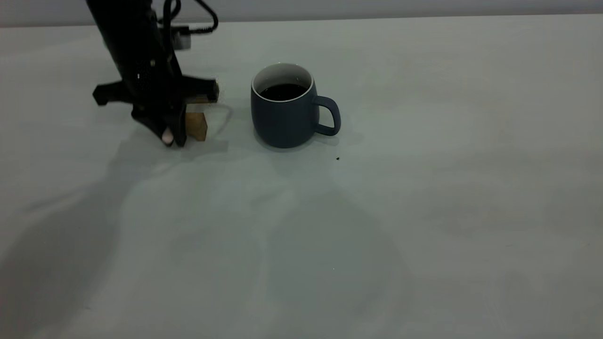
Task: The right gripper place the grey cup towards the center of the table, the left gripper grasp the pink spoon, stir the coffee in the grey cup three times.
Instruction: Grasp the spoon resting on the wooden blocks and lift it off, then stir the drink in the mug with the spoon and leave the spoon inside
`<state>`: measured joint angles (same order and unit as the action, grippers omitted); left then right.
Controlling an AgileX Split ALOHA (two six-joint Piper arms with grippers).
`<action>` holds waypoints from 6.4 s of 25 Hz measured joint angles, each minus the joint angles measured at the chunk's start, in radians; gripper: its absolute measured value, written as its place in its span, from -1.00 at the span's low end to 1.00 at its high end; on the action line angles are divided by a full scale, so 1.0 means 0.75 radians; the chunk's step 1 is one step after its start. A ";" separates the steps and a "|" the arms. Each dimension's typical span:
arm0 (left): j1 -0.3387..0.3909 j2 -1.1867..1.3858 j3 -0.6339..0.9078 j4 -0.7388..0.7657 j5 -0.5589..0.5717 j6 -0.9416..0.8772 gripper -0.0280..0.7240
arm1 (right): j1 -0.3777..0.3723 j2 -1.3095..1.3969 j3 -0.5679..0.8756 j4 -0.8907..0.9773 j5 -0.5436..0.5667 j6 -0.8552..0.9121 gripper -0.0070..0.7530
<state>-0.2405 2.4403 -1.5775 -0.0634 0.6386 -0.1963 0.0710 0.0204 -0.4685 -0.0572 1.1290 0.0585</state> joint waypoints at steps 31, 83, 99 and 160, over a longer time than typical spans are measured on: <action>-0.013 -0.191 -0.261 -1.535 0.357 -1.508 -0.60 | 0.000 0.000 0.000 0.000 0.000 0.000 0.39; 0.045 0.218 -0.314 -1.741 0.522 -1.413 -0.60 | 0.000 0.000 0.000 -0.001 0.000 0.001 0.39; -0.001 0.219 -0.314 -1.980 0.322 -1.096 -0.60 | 0.000 0.000 0.000 -0.003 0.000 0.001 0.39; 0.026 -0.135 -0.314 -0.731 0.706 -0.605 0.60 | 0.000 0.000 0.000 -0.009 0.000 0.001 0.39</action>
<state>-0.2207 2.3391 -1.8131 -0.6116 1.1680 -0.6504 0.0710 0.0204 -0.4685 -0.0641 1.1290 0.0589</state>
